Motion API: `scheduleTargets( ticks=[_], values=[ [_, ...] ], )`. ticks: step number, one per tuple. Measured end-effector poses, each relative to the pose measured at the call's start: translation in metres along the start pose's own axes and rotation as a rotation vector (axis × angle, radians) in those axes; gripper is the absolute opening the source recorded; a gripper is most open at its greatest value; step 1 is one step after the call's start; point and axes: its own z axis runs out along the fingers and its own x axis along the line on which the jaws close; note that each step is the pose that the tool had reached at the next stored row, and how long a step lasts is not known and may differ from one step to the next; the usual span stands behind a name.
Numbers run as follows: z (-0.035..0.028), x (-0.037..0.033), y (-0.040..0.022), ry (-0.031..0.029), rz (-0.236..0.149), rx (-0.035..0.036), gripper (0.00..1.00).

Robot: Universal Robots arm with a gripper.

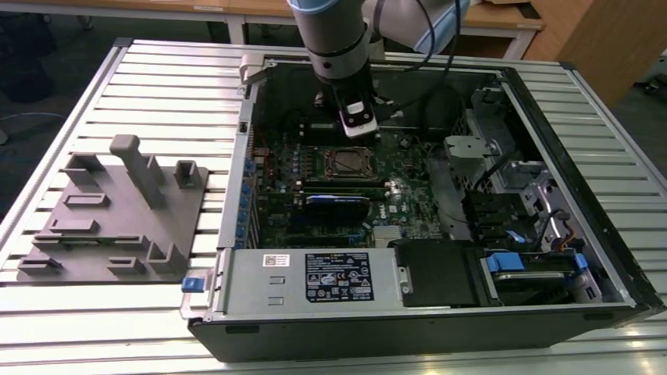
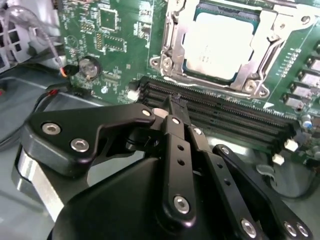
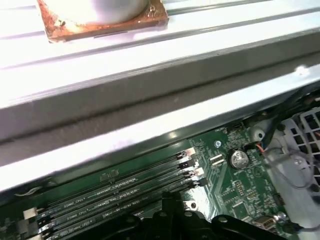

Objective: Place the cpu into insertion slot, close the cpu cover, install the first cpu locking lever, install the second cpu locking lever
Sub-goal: 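Install the first cpu locking lever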

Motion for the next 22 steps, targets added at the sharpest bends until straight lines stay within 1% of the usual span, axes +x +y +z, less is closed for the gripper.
scheduleTargets(
  ticks=[1, 6, 7, 8, 9, 10, 11, 13, 16, 19, 22],
  values=[
    [-0.0011, -0.0002, 0.0004, 0.0, 0.0, 0.0, 0.11],
    [-0.0011, -0.0002, 0.0004, -0.0001, 0.0, -0.0003, 0.11],
    [-0.0012, -0.0003, 0.0004, -0.0003, 0.0, 0.0006, 0.11],
    [-0.0012, -0.0003, 0.0004, -0.0011, -0.001, 0.0031, 0.11],
    [-0.0011, -0.0002, 0.0004, -0.0017, -0.002, 0.0086, 0.11],
    [-0.001, -0.0002, 0.0004, -0.0017, -0.004, 0.0163, 0.11],
    [-0.0008, -0.0002, 0.0005, -0.0008, -0.006, 0.0263, 0.11],
    [-0.0005, -0.0002, 0.0006, 0.0012, -0.01, 0.0509, 0.11],
    [-0.0001, -0.0004, 0.0008, 0.0084, -0.015, 0.0839, 0.11],
    [0.0003, -0.0005, 0.0008, 0.0175, -0.019, 0.1169, 0.11],
    [0.0007, -0.0005, 0.0007, 0.0259, -0.023, 0.1469, 0.11]
  ],
)
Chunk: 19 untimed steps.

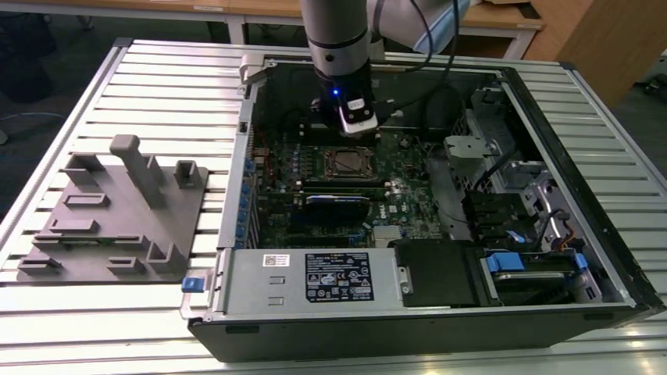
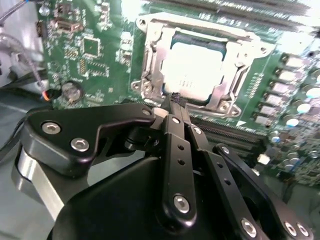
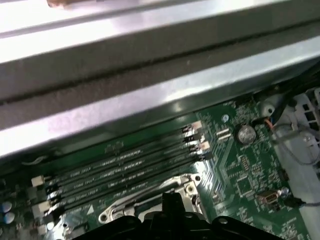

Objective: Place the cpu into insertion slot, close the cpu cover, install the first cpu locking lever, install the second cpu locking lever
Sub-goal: 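Install the first cpu locking lever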

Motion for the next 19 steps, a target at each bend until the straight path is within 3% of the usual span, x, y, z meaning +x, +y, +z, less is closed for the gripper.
scheduleTargets(
  ticks=[2, 6, 7, 9, 10, 15, 19],
  values=[
    [0.0003, 0.0, 0.0, 0.0082, -0.002, 0.0194, 0.11],
    [0.0004, 0.0, 0.0, 0.0122, -0.002, 0.0222, 0.11],
    [0.0005, -0.0001, 0.0, 0.0225, -0.001, 0.0272, 0.11],
    [0.0008, -0.0002, 0.0, 0.0543, 0.0, 0.0444, 0.11],
    [0.0008, -0.0002, -0.0001, 0.0596, 0.001, 0.0477, 0.11],
    [0.0007, -0.0002, 0.0, 0.0613, 0.001, 0.0482, 0.11],
    [-0.0038, -0.0013, 0.0008, 0.0635, 0.001, 0.0491, 0.11]
  ],
)
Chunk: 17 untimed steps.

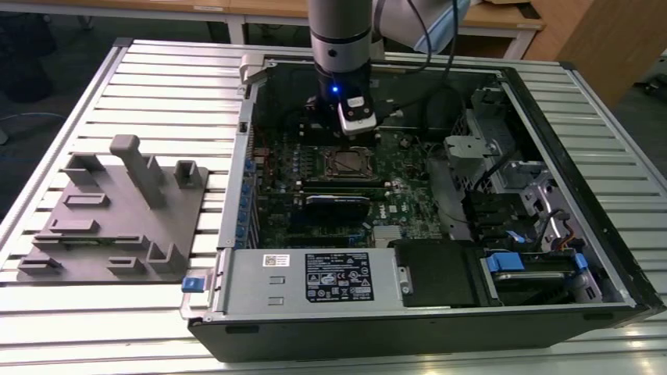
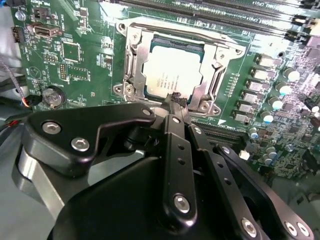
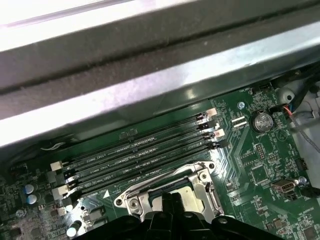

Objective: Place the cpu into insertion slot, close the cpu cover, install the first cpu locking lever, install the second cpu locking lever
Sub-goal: 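Install the first cpu locking lever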

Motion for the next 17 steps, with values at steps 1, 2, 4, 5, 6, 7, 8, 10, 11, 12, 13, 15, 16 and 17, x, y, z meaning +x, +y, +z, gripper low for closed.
scheduleTargets(
  ticks=[1, 2, 4, 5, 6, 7, 8, 10, 11, 12, 13, 15, 16, 17],
  values=[
    [-0.0004, 0.0, 0.0001, 0.0003, 0.0, 0.0, 0.11],
    [-0.0004, 0.0, 0.0001, 0.0004, 0.0, -0.0002, 0.11],
    [-0.0004, -0.0001, 0.0001, 0.0005, 0.0, 0.0, 0.11],
    [-0.0005, -0.0001, 0.0001, 0.0005, 0.0, 0.0, 0.11],
    [-0.0005, -0.0001, 0.0001, 0.0006, 0.0, 0.0001, 0.11],
    [-0.0005, -0.0001, 0.0001, 0.0005, 0.0, 0.0, 0.11],
    [-0.0005, -0.0001, 0.0001, 0.0006, 0.0, 0.0001, 0.11],
    [-0.0005, -0.0001, 0.0001, 0.0006, 0.0, 0.0, 0.11],
    [-0.0005, -0.0001, 0.0001, 0.0006, 0.0, 0.0001, 0.11],
    [-0.0005, -0.0001, 0.0001, 0.0006, 0.0, 0.0001, 0.11],
    [-0.0005, -0.0001, 0.0001, 0.0006, 0.0, 0.0001, 0.11],
    [-0.0006, -0.0001, 0.0, 0.0017, 0.0, 0.0005, 0.11],
    [-0.0006, -0.0001, 0.0001, 0.0033, 0.0, 0.0011, 0.11],
    [-0.0005, -0.0002, 0.0001, 0.0066, 0.0, 0.0023, 0.11]
  ],
)
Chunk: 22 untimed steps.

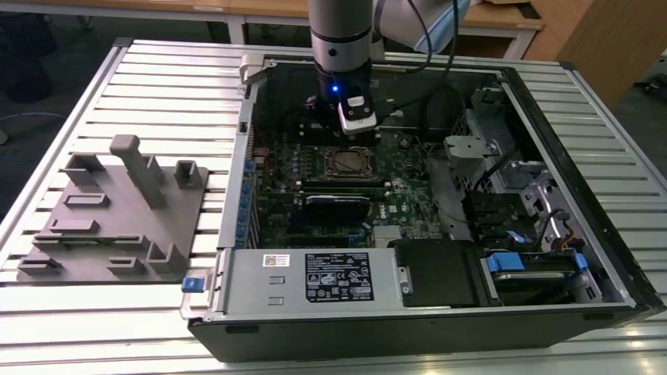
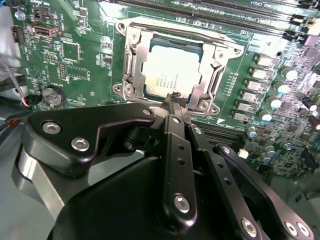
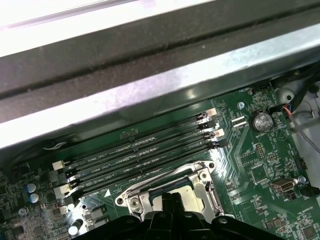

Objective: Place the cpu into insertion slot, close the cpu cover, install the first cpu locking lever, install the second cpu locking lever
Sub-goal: 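Install the first cpu locking lever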

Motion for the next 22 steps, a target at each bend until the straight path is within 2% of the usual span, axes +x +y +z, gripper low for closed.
scheduleTargets(
  ticks=[1, 2, 7, 8, 10, 13, 15, 22],
  values=[
    [0.0, 0.0, 0.0, 0.0047, 0.0, 0.0018, 0.11],
    [-0.0001, 0.0001, 0.0, 0.0069, 0.001, 0.0028, 0.11],
    [0.0, 0.0001, 0.0, 0.0071, 0.001, 0.0027, 0.11],
    [0.0002, 0.0, 0.0001, 0.0109, 0.001, 0.0038, 0.11],
    [0.0002, 0.0, 0.0, 0.0263, 0.002, 0.0098, 0.11],
    [0.0001, 0.0, 0.0, 0.0281, 0.002, 0.0107, 0.11],
    [0.0002, 0.0, 0.0, 0.0682, 0.005, 0.0256, 0.11],
    [0.0002, 0.0, 0.0, 0.0699, 0.005, 0.0262, 0.11]
  ],
)
